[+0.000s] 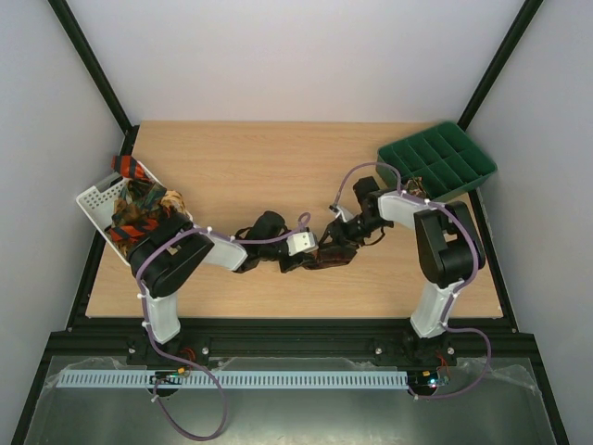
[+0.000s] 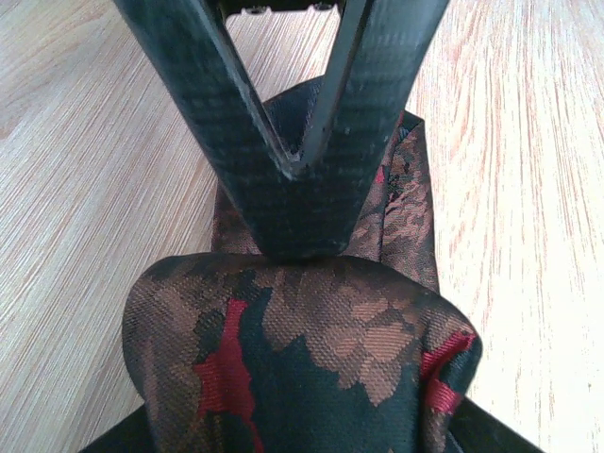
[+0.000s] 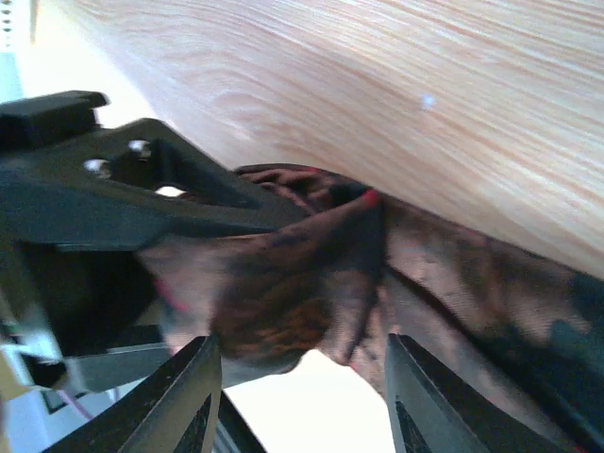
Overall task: Roll the ties
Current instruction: Roll the tie at the center of the board.
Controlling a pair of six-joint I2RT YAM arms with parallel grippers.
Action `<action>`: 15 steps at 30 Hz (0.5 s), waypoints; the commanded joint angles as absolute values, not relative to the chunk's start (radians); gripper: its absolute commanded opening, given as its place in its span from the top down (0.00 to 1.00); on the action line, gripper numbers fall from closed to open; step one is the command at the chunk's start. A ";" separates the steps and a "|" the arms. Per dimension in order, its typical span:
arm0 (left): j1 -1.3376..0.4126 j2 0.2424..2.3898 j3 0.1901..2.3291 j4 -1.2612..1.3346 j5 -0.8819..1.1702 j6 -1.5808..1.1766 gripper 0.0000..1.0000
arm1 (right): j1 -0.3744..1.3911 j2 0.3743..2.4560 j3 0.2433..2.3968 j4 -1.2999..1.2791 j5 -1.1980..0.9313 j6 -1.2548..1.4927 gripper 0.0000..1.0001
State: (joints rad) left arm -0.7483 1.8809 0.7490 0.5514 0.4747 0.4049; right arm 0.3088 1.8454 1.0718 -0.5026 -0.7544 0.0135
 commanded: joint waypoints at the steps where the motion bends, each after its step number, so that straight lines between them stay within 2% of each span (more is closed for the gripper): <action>1: -0.758 1.913 0.729 0.421 0.420 0.433 0.65 | 0.321 1.804 1.050 -0.548 -0.862 0.077 0.50; 8: -0.762 1.917 0.733 0.416 0.418 0.432 0.64 | 0.349 1.832 1.024 -0.443 -0.868 0.145 0.51; 10: -0.762 1.915 0.731 0.416 0.423 0.434 0.63 | 0.348 1.864 1.025 -0.433 -0.813 0.140 0.58; 15: -0.762 1.910 0.743 0.404 0.431 0.429 0.57 | 0.346 1.915 1.025 -0.482 -0.768 0.092 0.90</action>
